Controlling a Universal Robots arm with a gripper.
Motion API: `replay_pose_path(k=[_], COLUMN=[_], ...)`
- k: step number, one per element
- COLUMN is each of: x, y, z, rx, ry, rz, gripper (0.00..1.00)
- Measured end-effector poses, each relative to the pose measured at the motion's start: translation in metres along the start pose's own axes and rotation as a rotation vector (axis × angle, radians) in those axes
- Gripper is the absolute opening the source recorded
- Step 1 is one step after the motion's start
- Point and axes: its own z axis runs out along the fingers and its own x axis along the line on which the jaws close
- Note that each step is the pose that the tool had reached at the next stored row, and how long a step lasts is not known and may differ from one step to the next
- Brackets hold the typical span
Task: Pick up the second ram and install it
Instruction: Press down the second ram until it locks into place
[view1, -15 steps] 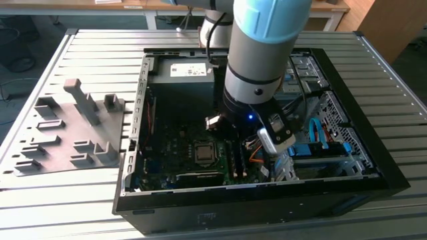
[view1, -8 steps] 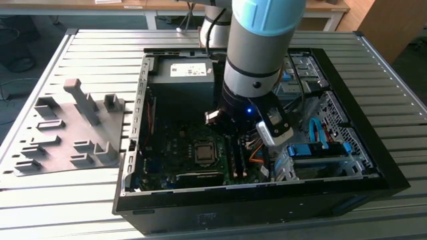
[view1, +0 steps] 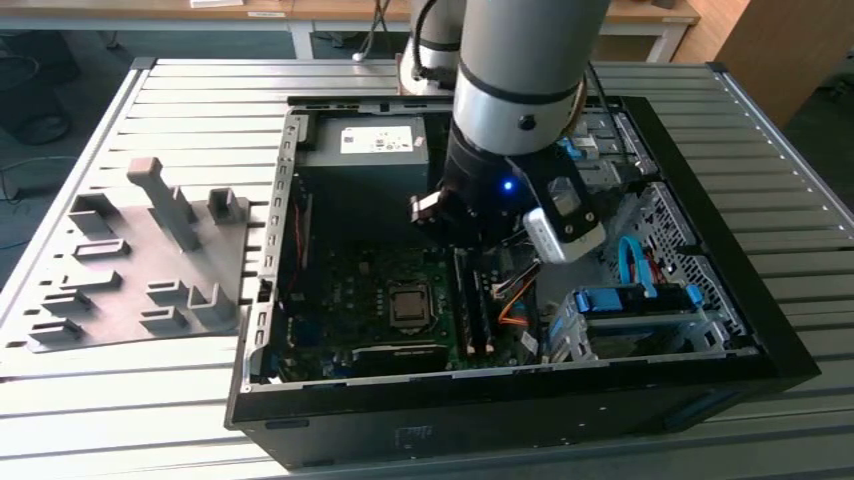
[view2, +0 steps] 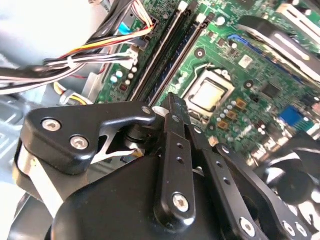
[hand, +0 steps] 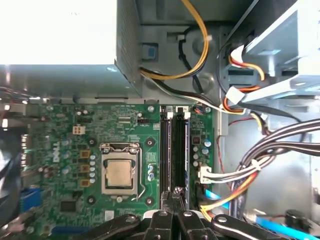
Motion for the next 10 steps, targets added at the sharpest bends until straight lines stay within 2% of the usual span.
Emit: replay_pose_path(k=[3,10], x=[0.0001,0.0001], y=[0.0003,0.0003], z=[-0.0101,-0.0110], rx=[-0.0001,-0.0001], ry=[0.0000,0.0002], rz=[0.000,0.000], gripper=[0.10,0.10])
